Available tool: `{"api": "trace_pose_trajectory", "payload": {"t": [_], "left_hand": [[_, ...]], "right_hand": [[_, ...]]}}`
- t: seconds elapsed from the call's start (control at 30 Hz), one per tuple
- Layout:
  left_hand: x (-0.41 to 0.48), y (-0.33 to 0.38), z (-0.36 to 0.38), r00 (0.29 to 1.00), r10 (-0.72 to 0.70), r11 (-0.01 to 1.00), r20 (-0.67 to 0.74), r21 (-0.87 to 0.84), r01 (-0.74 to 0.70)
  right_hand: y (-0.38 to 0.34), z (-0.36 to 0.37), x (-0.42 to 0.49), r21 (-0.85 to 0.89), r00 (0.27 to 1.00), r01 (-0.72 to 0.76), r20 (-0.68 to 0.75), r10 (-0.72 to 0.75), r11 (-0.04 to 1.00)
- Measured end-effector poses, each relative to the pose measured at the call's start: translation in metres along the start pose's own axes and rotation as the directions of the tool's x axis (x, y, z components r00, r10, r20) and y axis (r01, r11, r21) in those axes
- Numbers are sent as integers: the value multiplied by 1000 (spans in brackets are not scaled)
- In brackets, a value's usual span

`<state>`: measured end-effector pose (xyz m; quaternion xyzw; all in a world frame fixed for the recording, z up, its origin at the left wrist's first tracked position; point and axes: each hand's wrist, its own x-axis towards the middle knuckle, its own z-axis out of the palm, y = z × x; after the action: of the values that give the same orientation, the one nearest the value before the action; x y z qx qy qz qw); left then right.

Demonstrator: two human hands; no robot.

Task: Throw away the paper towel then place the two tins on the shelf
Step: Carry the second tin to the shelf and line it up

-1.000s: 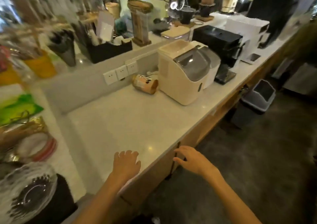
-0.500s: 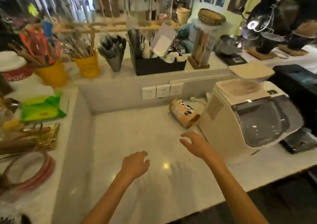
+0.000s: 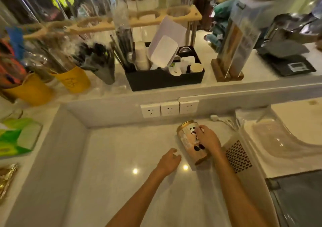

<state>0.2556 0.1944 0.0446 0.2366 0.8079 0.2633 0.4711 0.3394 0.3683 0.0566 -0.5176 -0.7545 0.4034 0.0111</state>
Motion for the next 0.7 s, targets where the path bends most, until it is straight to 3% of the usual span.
{"api": "trace_pose_trajectory", "payload": {"t": [0.13, 0.23, 0.37, 0.47, 0.7], "left_hand": [[22, 9, 15, 989, -50, 974, 140, -211, 79], [21, 16, 23, 977, 35, 936, 209, -349, 42], [12, 13, 25, 987, 13, 878, 162, -473, 67], [-8, 3, 22, 996, -10, 886, 85, -461, 49], [-101, -41, 2, 996, 48, 846, -75, -527, -80]], "right_hand": [[13, 11, 28, 104, 989, -130, 90, 121, 986], [16, 16, 32, 217, 977, -178, 152, 147, 960], [11, 32, 10, 352, 974, -192, 180, 135, 916], [7, 40, -19, 447, 979, -165, 184, 90, 879], [-9, 52, -109, 670, 950, -95, 282, -134, 736]]}}
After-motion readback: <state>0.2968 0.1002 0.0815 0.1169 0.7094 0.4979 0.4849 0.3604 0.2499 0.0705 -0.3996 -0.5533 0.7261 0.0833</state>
